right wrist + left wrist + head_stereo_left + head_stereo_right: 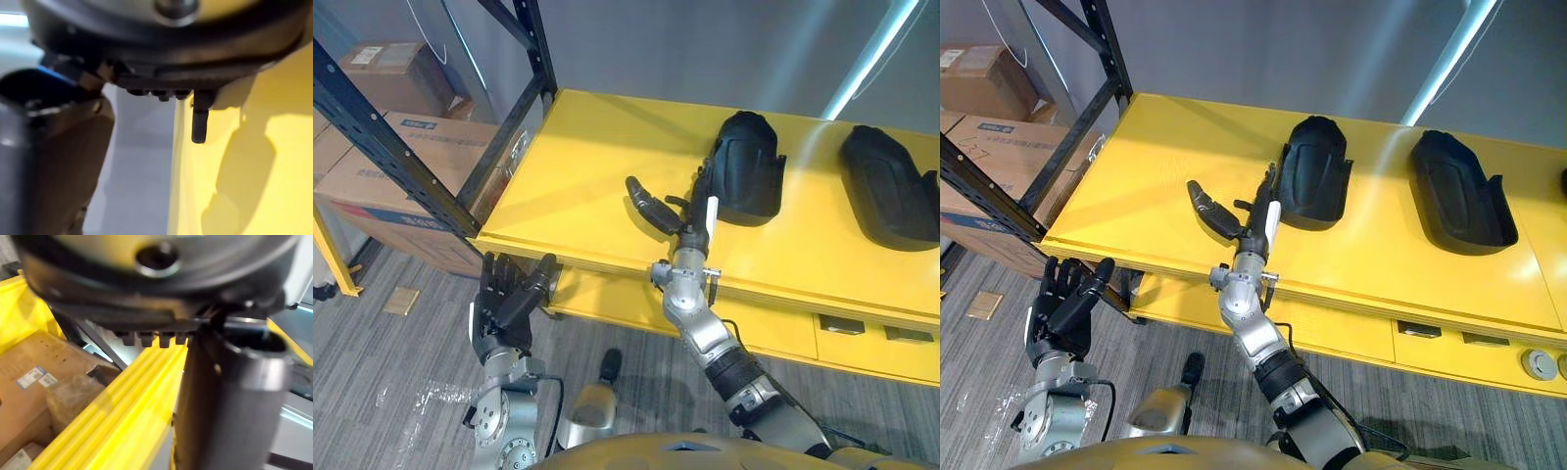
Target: Walk over and take three plastic housings, then place them on the shelf
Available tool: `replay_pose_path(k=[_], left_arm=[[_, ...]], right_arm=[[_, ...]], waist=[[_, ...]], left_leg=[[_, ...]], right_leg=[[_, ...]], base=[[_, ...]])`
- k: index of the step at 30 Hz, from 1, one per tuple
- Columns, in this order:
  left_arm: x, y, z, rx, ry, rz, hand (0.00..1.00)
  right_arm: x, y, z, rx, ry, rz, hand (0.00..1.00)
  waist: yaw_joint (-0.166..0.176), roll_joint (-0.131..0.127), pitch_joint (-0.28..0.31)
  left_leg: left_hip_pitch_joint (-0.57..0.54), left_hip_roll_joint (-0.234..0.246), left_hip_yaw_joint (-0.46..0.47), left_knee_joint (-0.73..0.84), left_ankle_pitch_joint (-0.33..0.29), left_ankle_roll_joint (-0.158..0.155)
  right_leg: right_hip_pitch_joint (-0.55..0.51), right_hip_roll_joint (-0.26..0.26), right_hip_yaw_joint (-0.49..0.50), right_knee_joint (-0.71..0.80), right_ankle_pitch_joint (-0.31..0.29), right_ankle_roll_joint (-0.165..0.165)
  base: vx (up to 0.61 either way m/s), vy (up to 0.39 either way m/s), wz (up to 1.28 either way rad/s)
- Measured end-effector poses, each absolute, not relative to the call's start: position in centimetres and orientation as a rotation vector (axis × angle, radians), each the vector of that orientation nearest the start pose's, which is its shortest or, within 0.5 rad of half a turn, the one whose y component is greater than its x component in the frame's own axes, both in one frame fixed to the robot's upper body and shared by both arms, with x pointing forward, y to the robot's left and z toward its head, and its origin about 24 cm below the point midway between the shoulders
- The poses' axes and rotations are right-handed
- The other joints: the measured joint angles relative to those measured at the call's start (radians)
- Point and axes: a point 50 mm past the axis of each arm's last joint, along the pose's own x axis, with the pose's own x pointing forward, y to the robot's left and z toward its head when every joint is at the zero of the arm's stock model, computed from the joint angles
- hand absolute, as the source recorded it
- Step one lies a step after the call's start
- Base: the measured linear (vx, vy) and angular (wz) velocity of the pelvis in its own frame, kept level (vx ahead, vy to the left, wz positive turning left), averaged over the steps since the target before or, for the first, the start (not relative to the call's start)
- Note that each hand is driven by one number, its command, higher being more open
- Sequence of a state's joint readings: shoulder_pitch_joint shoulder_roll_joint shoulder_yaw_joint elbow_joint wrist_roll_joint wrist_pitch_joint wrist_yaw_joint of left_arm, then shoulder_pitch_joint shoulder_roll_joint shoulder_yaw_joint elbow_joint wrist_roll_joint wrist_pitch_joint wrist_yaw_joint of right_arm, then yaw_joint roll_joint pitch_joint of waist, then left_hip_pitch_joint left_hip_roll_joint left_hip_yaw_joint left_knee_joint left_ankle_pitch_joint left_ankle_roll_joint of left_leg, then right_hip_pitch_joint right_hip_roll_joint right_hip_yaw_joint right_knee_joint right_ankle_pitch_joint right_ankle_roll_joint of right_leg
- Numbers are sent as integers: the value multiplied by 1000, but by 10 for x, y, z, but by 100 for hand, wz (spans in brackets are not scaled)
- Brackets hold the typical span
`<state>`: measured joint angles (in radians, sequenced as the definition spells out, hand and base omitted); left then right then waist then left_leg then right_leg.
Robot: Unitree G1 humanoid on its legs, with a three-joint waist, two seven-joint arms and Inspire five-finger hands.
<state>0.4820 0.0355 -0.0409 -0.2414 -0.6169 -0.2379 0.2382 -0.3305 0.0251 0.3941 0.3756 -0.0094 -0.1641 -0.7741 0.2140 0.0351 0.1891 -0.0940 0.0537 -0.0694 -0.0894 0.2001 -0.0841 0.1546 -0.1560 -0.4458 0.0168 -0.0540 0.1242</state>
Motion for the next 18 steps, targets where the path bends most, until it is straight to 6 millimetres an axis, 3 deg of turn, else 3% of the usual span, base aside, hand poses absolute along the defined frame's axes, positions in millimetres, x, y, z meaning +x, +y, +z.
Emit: replay_pose_path(k=[18], left_arm=[[150,192,17,-561,28,446,100]], right_arm=[[292,-79,58,-62,-155,-295,100]], waist=[[-11,-2,-3]], left_leg=[[0,4,8,0,0,0]], right_leg=[[-5,1,9,1,1,1]], base=[[-2,-2,0]])
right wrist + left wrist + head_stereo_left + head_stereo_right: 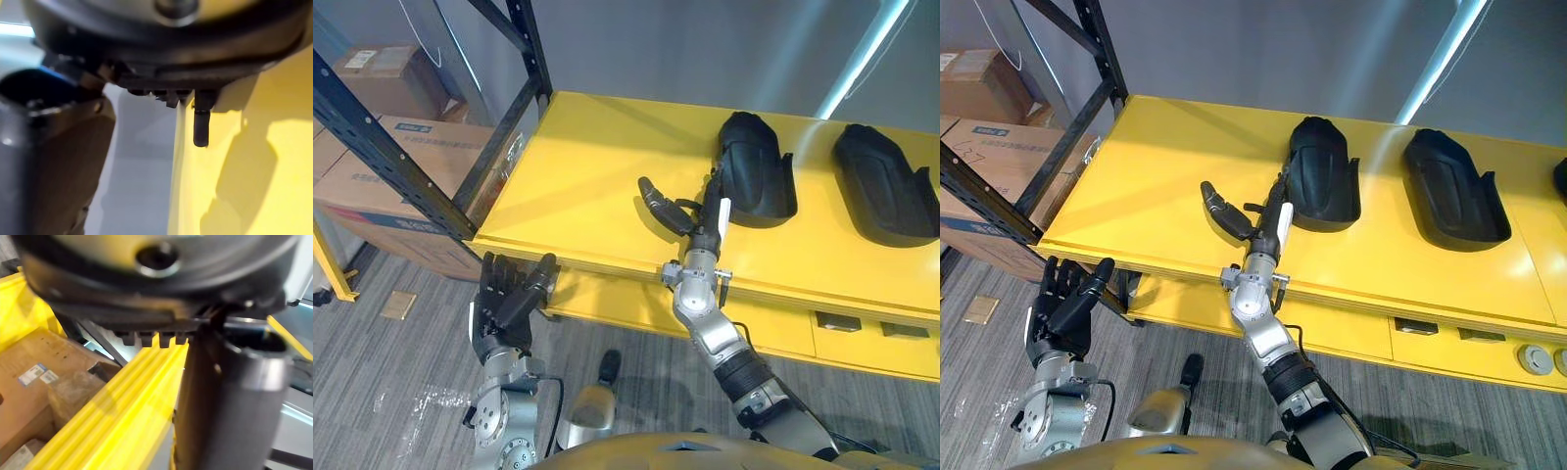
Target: Walk over and take three plastic housings, then place them on the shelf
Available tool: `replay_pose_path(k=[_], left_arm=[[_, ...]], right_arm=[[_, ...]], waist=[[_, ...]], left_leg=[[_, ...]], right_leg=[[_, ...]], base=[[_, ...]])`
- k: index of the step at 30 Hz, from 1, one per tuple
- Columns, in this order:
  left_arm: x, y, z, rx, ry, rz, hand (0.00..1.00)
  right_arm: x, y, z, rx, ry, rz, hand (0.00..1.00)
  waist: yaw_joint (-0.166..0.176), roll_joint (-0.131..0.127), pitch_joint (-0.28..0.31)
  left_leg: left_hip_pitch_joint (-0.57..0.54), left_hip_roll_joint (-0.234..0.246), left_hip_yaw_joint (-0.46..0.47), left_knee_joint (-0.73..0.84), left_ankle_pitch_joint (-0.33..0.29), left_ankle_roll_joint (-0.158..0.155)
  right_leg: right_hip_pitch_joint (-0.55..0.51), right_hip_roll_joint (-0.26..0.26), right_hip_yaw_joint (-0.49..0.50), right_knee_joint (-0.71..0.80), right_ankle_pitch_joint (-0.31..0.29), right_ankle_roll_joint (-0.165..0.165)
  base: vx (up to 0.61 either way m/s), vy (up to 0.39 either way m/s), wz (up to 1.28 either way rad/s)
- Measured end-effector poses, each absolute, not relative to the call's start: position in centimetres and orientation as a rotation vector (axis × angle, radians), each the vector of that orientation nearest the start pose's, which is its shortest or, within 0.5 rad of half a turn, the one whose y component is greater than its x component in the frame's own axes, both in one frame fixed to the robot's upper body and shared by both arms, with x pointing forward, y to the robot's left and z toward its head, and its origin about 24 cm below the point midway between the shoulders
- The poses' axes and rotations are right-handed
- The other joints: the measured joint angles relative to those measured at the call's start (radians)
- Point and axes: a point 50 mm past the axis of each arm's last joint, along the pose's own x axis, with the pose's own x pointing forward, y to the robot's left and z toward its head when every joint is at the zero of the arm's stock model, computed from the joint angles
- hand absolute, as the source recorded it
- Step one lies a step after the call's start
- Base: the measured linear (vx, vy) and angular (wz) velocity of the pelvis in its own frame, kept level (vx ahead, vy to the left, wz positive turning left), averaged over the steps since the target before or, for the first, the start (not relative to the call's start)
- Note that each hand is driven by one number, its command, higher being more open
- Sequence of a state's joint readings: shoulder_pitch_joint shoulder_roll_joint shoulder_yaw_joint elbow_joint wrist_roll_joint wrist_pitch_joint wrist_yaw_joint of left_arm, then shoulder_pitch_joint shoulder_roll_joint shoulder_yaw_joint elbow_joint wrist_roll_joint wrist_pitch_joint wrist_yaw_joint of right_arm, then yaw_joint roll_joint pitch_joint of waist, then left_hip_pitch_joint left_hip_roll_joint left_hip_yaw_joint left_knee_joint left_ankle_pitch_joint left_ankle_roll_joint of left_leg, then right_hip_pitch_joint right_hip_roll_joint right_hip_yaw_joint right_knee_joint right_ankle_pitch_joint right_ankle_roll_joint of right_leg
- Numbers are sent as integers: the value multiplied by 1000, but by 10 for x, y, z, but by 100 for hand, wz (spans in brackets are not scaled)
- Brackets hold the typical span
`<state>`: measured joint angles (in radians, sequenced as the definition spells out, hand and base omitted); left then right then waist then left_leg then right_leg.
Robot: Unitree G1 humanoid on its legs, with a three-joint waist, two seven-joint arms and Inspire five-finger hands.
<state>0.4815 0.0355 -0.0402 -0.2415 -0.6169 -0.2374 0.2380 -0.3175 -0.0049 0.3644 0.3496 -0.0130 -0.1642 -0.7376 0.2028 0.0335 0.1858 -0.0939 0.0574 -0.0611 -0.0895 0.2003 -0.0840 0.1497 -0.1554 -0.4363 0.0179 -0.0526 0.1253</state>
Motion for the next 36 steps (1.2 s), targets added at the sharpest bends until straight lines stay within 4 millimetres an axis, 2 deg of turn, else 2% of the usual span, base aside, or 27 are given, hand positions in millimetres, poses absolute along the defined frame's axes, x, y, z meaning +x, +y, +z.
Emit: replay_pose_path(k=[9,11,15,20,22,23,26,27,28,29,30,32,33,34,35,36], left_arm=[[150,197,20,-552,10,448,100],[150,200,21,-547,2,454,100],[149,204,24,-539,-18,468,100],[148,211,33,-471,-57,488,100],[148,213,39,-413,-80,499,100],[149,213,49,-398,-132,496,100],[149,212,77,-338,-300,477,100],[147,210,91,-300,-384,462,100],[148,209,96,-282,-414,452,100],[148,206,104,-286,-466,433,100],[148,205,107,-286,-487,428,100],[149,200,112,-273,-530,406,100],[150,198,113,-281,-535,398,100],[152,194,114,-296,-544,380,100],[153,192,115,-305,-545,370,100],[156,185,116,-328,-549,330,100]], right_arm=[[283,-84,63,21,-198,-96,100],[283,-85,70,59,-223,-22,100],[277,-84,101,211,-365,155,100],[272,-95,127,254,-517,163,100],[271,-106,130,258,-538,116,100],[267,-116,129,261,-542,63,100],[256,-141,117,199,-520,-97,100],[250,-156,108,187,-488,-184,100],[247,-164,103,184,-471,-229,100],[239,-180,94,172,-434,-319,100],[235,-187,90,166,-415,-359,100],[210,-214,73,143,-346,-533,100],[203,-220,71,136,-334,-570,100],[189,-231,68,116,-313,-639,100],[184,-235,67,108,-306,-663,100],[174,-241,64,94,-282,-723,100]], waist=[[-16,-2,-2],[-17,-2,-3],[-16,-15,-16],[-16,-26,-29],[-17,-27,-30],[-18,-29,-33],[-32,-29,-42],[-48,-25,-51],[-51,-23,-54],[-62,-19,-58],[-73,-18,-58],[-104,-14,-62],[-111,-12,-63],[-134,-9,-65],[-146,-8,-66],[-177,-8,-67]], left_leg=[[1,5,4,0,-1,-2],[2,7,5,0,-2,-3],[2,7,9,0,-6,-8],[9,17,21,0,-9,-10],[15,21,30,0,-11,-10],[15,21,34,0,-15,-4],[18,25,53,0,-18,-3],[17,25,66,0,-18,-2],[19,27,75,0,-18,-3],[23,27,87,0,-17,-3],[26,27,92,0,-16,0],[42,34,127,0,-23,0],[44,38,140,0,-25,-2],[46,47,167,0,-29,-6],[48,51,178,0,-30,-7],[53,59,203,0,-33,-10]], right_leg=[[-2,3,4,0,1,0],[-2,4,6,0,3,4],[-4,9,11,-1,3,3],[-5,14,25,0,0,-1],[-6,16,34,0,-1,-5],[-10,17,39,1,-5,-11],[-18,17,61,1,-4,-11],[-27,16,75,1,0,-10],[-29,15,84,0,4,-8],[-29,14,96,-3,13,-2],[-29,13,103,-2,14,-2],[-35,13,139,-1,18,-3],[-41,14,147,0,20,-4],[-51,19,176,-1,25,-7],[-58,21,187,0,26,-9],[-67,26,212,-2,30,-10]], base=[[0,0,0],[0,0,-2],[0,0,-2],[-6,-10,-8],[-32,-26,-14],[-34,-8,-13],[-14,-7,-18],[5,-1,-27],[25,1,-33],[26,2,-24],[28,0,-33],[19,-5,-42],[24,-16,-58],[16,-16,-53],[8,-32,-68],[-7,-23,-46]])
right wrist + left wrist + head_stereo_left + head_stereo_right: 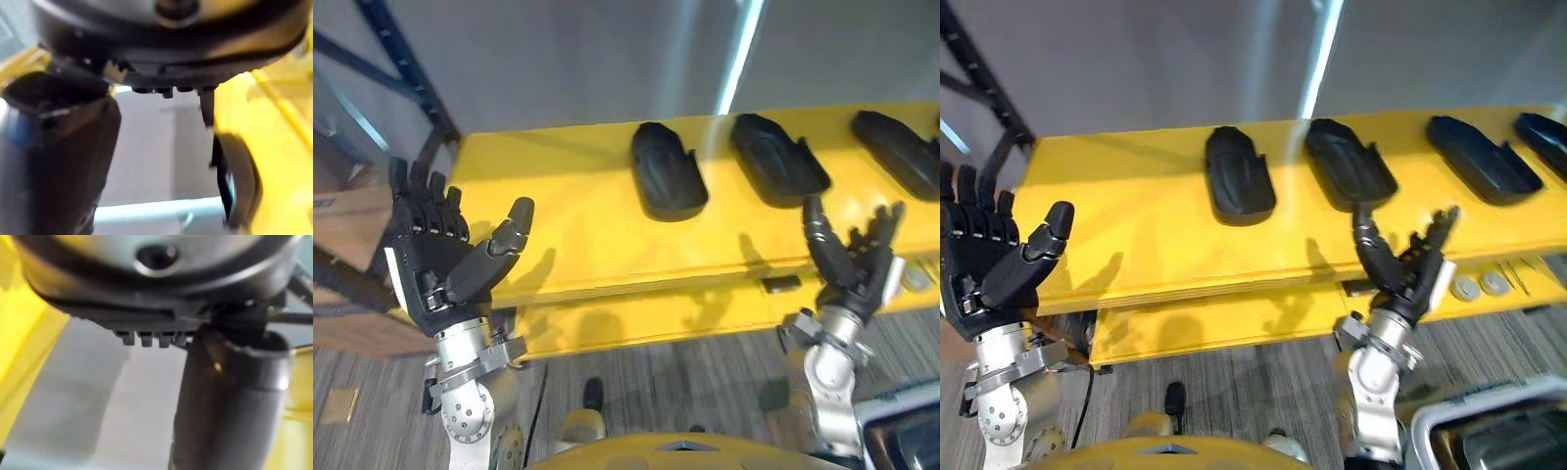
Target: Walk over and take three plastic housings, then place them on the shelf
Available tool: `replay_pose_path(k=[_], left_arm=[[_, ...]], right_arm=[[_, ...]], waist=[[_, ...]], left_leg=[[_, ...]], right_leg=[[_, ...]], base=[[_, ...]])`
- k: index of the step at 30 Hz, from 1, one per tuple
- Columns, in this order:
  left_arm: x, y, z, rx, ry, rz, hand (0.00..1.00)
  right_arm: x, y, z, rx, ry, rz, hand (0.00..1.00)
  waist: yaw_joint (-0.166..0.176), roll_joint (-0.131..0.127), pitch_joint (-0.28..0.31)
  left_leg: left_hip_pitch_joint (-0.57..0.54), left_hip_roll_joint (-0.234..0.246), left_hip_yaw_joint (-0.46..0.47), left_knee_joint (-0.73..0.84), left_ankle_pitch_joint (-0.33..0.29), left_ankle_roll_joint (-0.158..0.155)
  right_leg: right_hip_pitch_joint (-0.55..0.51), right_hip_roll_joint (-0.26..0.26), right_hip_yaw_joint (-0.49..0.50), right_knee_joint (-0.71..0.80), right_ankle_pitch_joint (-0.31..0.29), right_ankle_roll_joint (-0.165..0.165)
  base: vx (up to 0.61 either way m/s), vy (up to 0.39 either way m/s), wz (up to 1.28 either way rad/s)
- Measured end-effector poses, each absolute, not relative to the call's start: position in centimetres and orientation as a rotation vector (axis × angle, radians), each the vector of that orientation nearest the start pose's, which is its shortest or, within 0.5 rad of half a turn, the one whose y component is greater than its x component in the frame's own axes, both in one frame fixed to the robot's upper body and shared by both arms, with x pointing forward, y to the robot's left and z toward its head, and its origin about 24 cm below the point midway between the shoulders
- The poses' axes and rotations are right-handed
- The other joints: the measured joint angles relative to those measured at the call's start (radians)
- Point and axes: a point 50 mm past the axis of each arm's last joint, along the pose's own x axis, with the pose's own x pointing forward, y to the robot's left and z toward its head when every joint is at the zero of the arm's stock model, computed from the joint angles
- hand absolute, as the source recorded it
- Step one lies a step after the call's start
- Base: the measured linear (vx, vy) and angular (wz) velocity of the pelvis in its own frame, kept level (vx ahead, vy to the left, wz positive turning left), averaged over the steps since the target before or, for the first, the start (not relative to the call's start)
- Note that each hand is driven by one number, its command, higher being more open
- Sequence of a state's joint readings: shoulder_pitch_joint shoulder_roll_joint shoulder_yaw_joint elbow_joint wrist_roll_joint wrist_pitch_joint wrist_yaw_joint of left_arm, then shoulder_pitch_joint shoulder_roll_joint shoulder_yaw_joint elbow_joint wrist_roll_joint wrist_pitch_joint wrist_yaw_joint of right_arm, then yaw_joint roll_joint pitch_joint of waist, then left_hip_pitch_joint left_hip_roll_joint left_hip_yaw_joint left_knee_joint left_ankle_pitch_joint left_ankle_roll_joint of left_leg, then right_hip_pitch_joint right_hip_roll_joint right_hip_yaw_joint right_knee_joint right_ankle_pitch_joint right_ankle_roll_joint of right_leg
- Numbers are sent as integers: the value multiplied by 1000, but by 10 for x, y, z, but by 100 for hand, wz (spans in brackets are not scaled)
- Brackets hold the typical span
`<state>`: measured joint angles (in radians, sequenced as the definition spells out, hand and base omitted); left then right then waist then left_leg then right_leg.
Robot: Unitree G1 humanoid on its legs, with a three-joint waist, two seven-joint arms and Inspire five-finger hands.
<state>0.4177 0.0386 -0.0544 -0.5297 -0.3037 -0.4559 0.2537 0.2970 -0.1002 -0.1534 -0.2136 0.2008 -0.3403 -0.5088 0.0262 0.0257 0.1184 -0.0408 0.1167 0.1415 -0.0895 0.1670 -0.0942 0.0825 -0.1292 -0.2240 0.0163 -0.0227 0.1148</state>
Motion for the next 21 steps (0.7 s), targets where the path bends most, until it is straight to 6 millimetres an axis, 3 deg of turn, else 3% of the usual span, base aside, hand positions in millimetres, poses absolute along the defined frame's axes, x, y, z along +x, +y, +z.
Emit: replay_pose_path(k=[2,8,9,14,16,18,20,21], left_arm=[[162,171,119,-362,-560,252,100],[178,136,124,-390,-570,-5,100],[183,130,123,-391,-560,-34,100],[201,114,119,-359,-506,-135,100],[207,112,119,-340,-490,-144,100],[209,115,120,-338,-489,-114,100],[208,126,119,-329,-473,-38,100],[207,130,118,-326,-470,-18,100]], right_arm=[[164,-248,58,82,-245,-789,100],[138,-250,36,68,-100,-904,100],[134,-251,34,65,-85,-916,100],[126,-261,35,41,-86,-955,100],[129,-266,39,23,-107,-937,100],[142,-263,46,16,-144,-859,100],[168,-247,54,24,-188,-718,100],[175,-242,54,28,-192,-679,100]], waist=[[-30,0,-1],[-68,4,-5],[-87,3,-5],[-135,-2,-4],[-138,-5,-3],[-116,-12,1],[-71,-9,7],[-62,-5,9]], left_leg=[[7,9,27,0,-10,-9],[55,41,166,1,-33,-19],[68,43,190,1,-35,-20],[117,48,293,5,-65,-27],[134,38,276,10,-88,-30],[115,0,134,92,-182,-20],[63,-40,-32,288,-334,10],[49,-37,-45,338,-366,17]], right_leg=[[-17,6,28,0,4,-2],[-66,31,175,0,23,-8],[-68,33,199,-1,26,-8],[-86,45,308,-5,47,-3],[-93,49,352,-6,53,-2],[-104,50,425,-4,65,3],[-121,77,531,0,70,2],[-125,87,548,-1,73,1]], base=[[-25,-23,-46],[-4,-24,-72],[19,-15,-71],[23,5,-69],[22,19,-73],[25,51,-108],[-12,119,-136],[-69,152,-108]])
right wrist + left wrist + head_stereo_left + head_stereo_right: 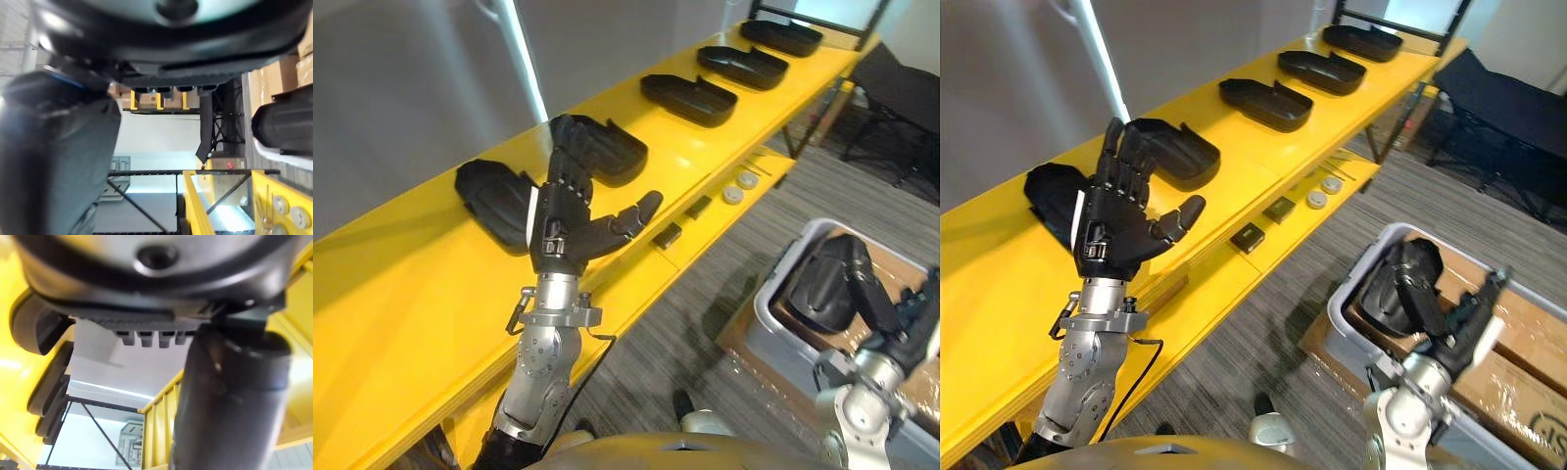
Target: Walk over and take three plastic housings, then place them on the shelf
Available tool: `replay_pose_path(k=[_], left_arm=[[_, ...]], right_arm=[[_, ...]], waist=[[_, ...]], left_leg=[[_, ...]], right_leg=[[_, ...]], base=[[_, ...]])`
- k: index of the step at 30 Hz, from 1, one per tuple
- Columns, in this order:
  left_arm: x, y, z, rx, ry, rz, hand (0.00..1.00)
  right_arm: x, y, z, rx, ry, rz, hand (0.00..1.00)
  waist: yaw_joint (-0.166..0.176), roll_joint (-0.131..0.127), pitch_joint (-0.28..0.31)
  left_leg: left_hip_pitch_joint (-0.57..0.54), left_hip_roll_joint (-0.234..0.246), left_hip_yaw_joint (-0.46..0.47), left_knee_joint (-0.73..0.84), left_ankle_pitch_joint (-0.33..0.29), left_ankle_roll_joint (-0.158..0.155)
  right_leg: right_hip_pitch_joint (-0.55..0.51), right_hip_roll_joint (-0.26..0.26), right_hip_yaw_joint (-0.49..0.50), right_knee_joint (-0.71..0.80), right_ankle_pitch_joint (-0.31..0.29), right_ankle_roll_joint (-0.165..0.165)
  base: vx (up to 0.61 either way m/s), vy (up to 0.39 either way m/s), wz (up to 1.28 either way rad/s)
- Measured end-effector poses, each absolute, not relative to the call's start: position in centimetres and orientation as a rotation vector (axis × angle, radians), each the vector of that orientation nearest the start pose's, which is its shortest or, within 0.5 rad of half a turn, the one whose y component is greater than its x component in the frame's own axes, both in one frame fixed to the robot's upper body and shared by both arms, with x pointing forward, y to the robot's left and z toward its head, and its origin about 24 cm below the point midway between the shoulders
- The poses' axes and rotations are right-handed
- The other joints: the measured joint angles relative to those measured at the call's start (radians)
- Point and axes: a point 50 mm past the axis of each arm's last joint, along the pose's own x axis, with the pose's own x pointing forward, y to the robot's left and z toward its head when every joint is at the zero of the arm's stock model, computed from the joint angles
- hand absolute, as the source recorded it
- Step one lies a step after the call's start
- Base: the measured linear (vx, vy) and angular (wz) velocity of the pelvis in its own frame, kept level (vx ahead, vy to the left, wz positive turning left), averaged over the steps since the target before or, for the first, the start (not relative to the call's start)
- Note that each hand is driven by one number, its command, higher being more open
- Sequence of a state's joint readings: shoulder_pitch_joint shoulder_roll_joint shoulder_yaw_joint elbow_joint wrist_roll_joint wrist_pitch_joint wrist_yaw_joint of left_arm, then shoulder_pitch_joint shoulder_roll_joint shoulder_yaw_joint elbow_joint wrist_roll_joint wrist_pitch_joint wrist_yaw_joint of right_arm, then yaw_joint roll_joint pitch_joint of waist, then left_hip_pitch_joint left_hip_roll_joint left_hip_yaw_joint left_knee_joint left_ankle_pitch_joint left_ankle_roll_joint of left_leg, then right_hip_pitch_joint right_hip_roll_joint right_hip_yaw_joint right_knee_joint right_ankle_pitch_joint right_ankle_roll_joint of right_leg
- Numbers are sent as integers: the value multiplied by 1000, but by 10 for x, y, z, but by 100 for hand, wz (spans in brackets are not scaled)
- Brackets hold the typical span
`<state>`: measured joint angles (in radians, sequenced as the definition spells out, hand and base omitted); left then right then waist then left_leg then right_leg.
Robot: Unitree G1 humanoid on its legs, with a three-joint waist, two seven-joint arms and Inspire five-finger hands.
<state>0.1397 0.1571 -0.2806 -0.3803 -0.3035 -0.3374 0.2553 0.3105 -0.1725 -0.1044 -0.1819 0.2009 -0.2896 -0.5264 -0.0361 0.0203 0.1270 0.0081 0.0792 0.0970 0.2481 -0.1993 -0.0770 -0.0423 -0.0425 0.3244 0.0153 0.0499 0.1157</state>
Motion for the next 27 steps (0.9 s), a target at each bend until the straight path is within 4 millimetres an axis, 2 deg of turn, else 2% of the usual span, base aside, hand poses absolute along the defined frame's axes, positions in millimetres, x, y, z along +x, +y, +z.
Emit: replay_pose_path(k=[2,3,5,7,11,13,14,15,16,17,18,19,21,22,24,25,26,27], left_arm=[[202,140,117,-319,-470,35,100],[202,143,117,-315,-473,47,100],[200,147,116,-314,-478,67,100],[195,153,111,-312,-466,97,100],[185,159,102,-303,-445,101,100],[179,159,99,-299,-433,102,100],[179,158,98,-294,-429,104,100],[179,158,99,-294,-431,115,100],[181,161,100,-291,-435,134,100],[182,162,99,-286,-433,143,100],[181,164,98,-289,-421,169,100],[181,168,97,-290,-413,216,100],[181,171,97,-290,-412,247,100],[181,174,97,-288,-414,265,100],[180,177,97,-284,-415,286,100],[178,178,94,-286,-397,297,100],[177,178,92,-286,-388,297,100],[175,176,90,-286,-374,291,100]], right_arm=[[193,-228,46,19,-165,-583,100],[197,-224,36,1,-126,-561,100],[196,-221,20,-20,-55,-543,100],[189,-219,6,-13,9,-556,100],[154,-219,-18,27,142,-629,100],[140,-219,-27,58,193,-617,100],[133,-219,-30,56,216,-593,100],[135,-217,-30,66,215,-552,100],[145,-213,-27,80,189,-504,100],[152,-210,-24,76,173,-477,100],[165,-204,-20,67,145,-428,100],[186,-189,-10,72,91,-340,100],[199,-174,-3,95,55,-277,100],[208,-160,3,112,26,-220,100],[214,-144,8,95,1,-167,100],[213,-137,5,80,18,-156,100],[211,-135,3,84,33,-161,100],[207,-133,-2,92,65,-177,100]], waist=[[20,22,5],[35,32,11],[59,30,32],[67,23,46],[59,8,63],[60,-6,80],[53,-15,91],[55,-27,99],[60,-19,112],[61,-16,117],[63,-13,119],[79,16,136],[99,20,141],[117,11,145],[139,-9,152],[147,-33,147],[144,-44,143],[144,-83,126]], left_leg=[[-40,19,-8,121,-78,11],[-54,22,-3,157,-98,17],[-70,20,-3,188,-113,23],[-74,16,-6,205,-116,26],[-30,-2,-6,187,-116,27],[18,-5,25,165,-120,39],[25,-1,46,169,-126,49],[16,7,72,182,-130,63],[-6,41,119,198,-128,76],[-13,56,137,205,-128,76],[-17,89,169,215,-124,72],[-14,148,213,218,-111,61],[-17,186,238,217,-96,47],[-25,216,253,210,-85,35],[-41,241,254,189,-58,9],[-53,250,237,162,-34,-28],[-60,250,226,151,-25,-48],[-76,242,202,135,-4,-89]], right_leg=[[-5,27,37,0,8,2],[-6,29,44,-2,11,6],[-7,25,44,-1,16,16],[-3,19,42,2,19,19],[-6,20,37,39,22,24],[-6,24,-11,56,34,30],[-10,28,-58,49,67,24],[-22,29,-87,18,124,37],[-35,28,-115,-25,172,77],[-56,26,-163,33,146,49],[-92,22,-234,156,81,-13],[-117,-16,-336,290,11,-23],[-115,-68,-392,353,-19,-49],[-111,-129,-426,399,-31,-67],[-94,-209,-453,446,-37,-77],[-66,-262,-473,453,-37,-82],[-49,-276,-481,444,-30,-84],[-22,-283,-494,390,0,-64]], base=[[-61,137,-62],[-44,120,-21],[-40,132,-3],[8,122,3],[49,72,-35],[-26,19,-83],[-143,14,-93],[-265,4,-123],[-273,-5,-117],[-245,-10,-105],[-234,20,-111],[-206,15,-109],[-188,-62,-80],[-160,-177,-61],[-100,-318,-35],[-45,-443,-4],[-21,-475,5],[31,-366,7]])
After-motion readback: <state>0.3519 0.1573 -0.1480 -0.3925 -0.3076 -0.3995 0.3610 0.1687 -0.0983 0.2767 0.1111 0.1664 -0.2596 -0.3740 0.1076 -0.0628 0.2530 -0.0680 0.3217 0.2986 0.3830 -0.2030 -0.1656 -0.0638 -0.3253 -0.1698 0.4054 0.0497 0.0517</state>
